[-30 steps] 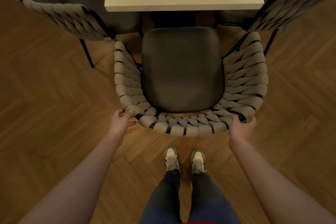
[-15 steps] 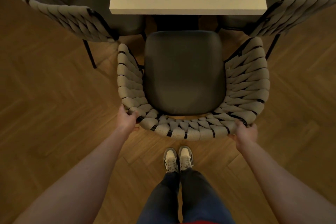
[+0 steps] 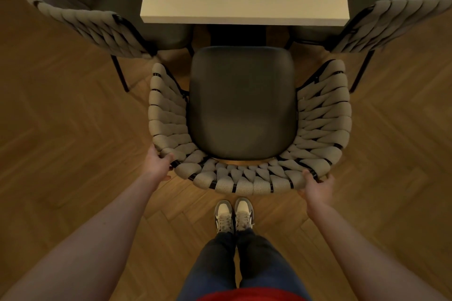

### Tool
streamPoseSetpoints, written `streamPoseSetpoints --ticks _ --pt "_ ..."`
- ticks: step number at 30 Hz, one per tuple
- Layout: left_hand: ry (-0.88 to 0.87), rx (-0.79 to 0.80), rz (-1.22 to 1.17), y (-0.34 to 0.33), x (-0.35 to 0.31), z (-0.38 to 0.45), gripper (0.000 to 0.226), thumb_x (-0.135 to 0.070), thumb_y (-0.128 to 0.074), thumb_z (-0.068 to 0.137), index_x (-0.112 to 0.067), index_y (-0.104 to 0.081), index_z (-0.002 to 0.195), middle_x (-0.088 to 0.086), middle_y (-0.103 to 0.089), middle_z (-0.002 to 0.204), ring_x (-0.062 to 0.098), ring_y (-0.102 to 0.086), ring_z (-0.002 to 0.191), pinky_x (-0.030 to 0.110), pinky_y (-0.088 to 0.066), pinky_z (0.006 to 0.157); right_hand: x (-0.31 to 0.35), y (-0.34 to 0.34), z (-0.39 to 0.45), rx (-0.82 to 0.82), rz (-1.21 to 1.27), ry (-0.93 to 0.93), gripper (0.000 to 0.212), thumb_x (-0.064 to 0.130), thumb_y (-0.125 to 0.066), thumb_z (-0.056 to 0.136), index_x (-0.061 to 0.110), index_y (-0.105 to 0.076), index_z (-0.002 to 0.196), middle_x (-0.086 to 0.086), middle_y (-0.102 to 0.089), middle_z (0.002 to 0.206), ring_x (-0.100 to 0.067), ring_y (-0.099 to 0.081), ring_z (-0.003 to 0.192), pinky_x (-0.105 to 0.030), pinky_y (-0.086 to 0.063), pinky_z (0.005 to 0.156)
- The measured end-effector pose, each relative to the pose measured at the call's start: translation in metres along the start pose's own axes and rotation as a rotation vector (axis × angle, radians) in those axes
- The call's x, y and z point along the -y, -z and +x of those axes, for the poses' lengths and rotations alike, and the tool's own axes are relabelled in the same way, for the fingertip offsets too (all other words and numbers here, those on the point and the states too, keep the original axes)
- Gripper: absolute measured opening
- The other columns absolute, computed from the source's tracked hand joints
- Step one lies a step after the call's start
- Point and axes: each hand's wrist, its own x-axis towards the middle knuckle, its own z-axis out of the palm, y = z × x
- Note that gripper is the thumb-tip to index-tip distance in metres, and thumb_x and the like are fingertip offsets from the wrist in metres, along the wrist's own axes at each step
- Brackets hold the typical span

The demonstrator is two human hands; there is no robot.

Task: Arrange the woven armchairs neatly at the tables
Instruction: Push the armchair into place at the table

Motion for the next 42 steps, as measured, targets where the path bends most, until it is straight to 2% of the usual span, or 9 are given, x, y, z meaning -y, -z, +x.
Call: streamPoseSetpoints --ticks 2,4,6,12,20,28,34,37,42 --pt "-0.015 -0.021 0.038 0.000 -0.002 -0.004 0.068 -0.021 -0.059 0.099 -0.025 -0.021 0.155 0.008 -0.051 0.142 0.030 -0.059 0.115 0.048 -0.055 0.088 0.011 0.002 -0.010 -0.133 -0.096 0.108 0.072 0.033 -0.066 0.093 0.015 -0.028 0.152 -0.011 -0.042 0.150 -0.031 -0.044 0.135 -0.045 -0.038 0.111" --pt "-0.060 -0.064 0.065 -0.001 -0.002 -0.009 0.070 -0.023 -0.060 0.098 -0.022 -0.021 0.156 0.007 -0.046 0.149 0.029 -0.051 0.128 0.048 -0.046 0.104 0.021 0.004 -0.023 -0.233 -0.163 0.290 0.061 0.027 -0.063 0.095 0.010 -0.037 0.147 -0.011 -0.044 0.148 -0.027 -0.045 0.133 -0.034 -0.037 0.103" --pt "-0.088 -0.101 0.042 -0.004 -0.002 -0.019 0.067 -0.024 -0.059 0.099 -0.019 -0.024 0.156 0.008 -0.044 0.151 0.028 -0.046 0.135 0.044 -0.040 0.109 0.028 0.004 -0.030 -0.195 -0.211 0.461 0.047 0.023 -0.062 0.095 0.011 -0.046 0.138 -0.009 -0.051 0.138 -0.022 -0.051 0.124 -0.029 -0.039 0.097" --pt "-0.095 -0.183 0.038 0.008 0.008 -0.039 0.045 -0.032 -0.057 0.099 -0.012 -0.050 0.139 0.009 -0.051 0.141 0.022 -0.049 0.125 0.035 -0.040 0.099 0.035 -0.023 -0.049 0.167 -0.336 0.559 0.022 0.022 -0.057 0.098 0.015 -0.061 0.119 0.001 -0.064 0.109 -0.012 -0.060 0.102 -0.029 -0.050 0.088" --pt "-0.229 -0.210 0.181 0.074 0.017 -0.020 0.027 -0.024 -0.053 0.100 -0.013 -0.064 0.121 0.001 -0.058 0.118 0.011 -0.053 0.104 0.025 -0.039 0.085 0.020 -0.119 -0.120 0.449 -0.476 0.635 0.022 0.021 -0.058 0.098 0.019 -0.061 0.119 0.007 -0.063 0.106 -0.002 -0.059 0.100 -0.020 -0.049 0.084" --pt "-0.378 -0.185 0.270 0.186 0.044 0.038 0.021 -0.024 -0.052 0.100 -0.015 -0.068 0.109 -0.004 -0.059 0.106 0.013 -0.058 0.105 0.028 -0.045 0.086 0.027 -0.256 -0.205 0.565 -0.540 0.674 0.018 0.018 -0.058 0.098 0.025 -0.060 0.115 0.009 -0.063 0.107 -0.001 -0.061 0.099 -0.021 -0.051 0.085" --pt "-0.447 -0.192 0.358 0.267 0.043 0.087 0.023 -0.025 -0.051 0.100 -0.013 -0.068 0.109 -0.003 -0.055 0.104 0.019 -0.055 0.107 0.032 -0.043 0.085 0.028 -0.349 -0.250 0.612 -0.674 0.680 0.027 0.023 -0.059 0.097 0.019 -0.058 0.124 0.008 -0.062 0.107 -0.001 -0.059 0.096 -0.021 -0.050 0.083" --pt "-0.464 -0.223 0.399 0.301 0.035 0.110 0.023 -0.025 -0.052 0.099 -0.011 -0.067 0.110 -0.001 -0.053 0.104 0.021 -0.052 0.110 0.032 -0.039 0.088 0.034 -0.389 -0.266 0.662 -0.800 0.727 0.030 0.028 -0.059 0.096 0.020 -0.058 0.125 0.006 -0.060 0.113 -0.007 -0.058 0.103 -0.033 -0.051 0.092" --pt "-0.442 -0.206 0.444 0.350 0.026 0.156 0.023 -0.027 -0.053 0.098 -0.014 -0.068 0.111 0.004 -0.058 0.111 0.023 -0.053 0.112 0.036 -0.044 0.091 0.054 -0.450 -0.285 0.675 -0.942 0.857 0.036 0.031 -0.058 0.096 0.021 -0.056 0.130 0.005 -0.058 0.122 -0.011 -0.053 0.116 -0.033 -0.047 0.099"
